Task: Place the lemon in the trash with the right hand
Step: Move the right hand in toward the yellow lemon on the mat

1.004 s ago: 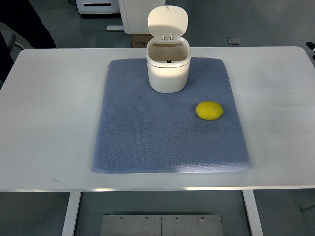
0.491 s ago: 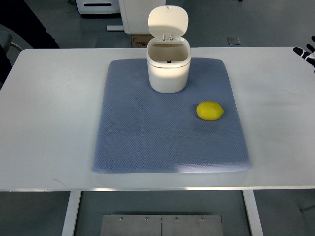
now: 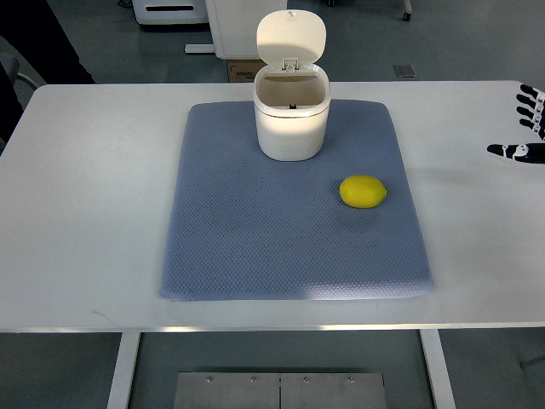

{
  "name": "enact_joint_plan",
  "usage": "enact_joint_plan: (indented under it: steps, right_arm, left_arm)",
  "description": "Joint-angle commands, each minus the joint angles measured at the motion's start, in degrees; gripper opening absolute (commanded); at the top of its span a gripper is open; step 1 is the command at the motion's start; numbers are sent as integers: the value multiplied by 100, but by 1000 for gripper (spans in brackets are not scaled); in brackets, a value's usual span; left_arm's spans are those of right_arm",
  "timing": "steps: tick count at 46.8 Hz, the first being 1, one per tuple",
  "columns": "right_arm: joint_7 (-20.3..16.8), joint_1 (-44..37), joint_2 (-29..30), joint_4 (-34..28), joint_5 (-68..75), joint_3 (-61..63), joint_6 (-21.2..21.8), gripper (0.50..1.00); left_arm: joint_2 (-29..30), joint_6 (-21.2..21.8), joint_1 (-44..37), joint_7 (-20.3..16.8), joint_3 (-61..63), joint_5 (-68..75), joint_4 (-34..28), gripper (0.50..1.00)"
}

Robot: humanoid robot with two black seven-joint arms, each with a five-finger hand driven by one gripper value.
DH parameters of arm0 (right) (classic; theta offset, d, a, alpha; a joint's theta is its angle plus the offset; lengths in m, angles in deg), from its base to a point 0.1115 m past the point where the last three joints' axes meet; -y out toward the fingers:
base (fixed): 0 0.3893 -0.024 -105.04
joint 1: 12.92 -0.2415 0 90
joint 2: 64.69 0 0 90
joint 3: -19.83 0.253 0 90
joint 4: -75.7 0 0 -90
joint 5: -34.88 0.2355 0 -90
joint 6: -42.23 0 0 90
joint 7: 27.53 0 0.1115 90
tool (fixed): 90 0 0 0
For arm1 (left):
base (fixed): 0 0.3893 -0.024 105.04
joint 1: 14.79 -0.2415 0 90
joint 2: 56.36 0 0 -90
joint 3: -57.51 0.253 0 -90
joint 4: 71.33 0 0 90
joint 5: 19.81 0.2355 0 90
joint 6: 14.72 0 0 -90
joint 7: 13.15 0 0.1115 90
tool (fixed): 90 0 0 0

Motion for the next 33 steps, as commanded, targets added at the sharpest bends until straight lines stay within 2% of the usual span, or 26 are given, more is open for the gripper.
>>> enact_joint_plan:
  steps: [1, 13, 21, 29, 33]
  right_arm:
    - [119, -1, -99, -135, -181, -88, -2, 1000]
    - [207, -10, -117, -627, -656, -203, -133, 1000]
    - [207, -71, -21, -689, -770, -668, -616, 1000]
    - [312, -379, 190, -689, -1131, -1441, -1047, 975]
    - [312, -581, 225, -689, -1131, -1784, -1144, 975]
  left_arm:
    - [0, 1, 0, 0, 0, -1, 3, 1000]
    - [0, 1, 0, 0, 0, -1, 3, 1000]
    - [0, 1, 0, 0, 0, -1, 3, 1000]
    - [0, 1, 0, 0, 0, -1, -5, 1000]
    - [0, 1, 0, 0, 0, -1, 3, 1000]
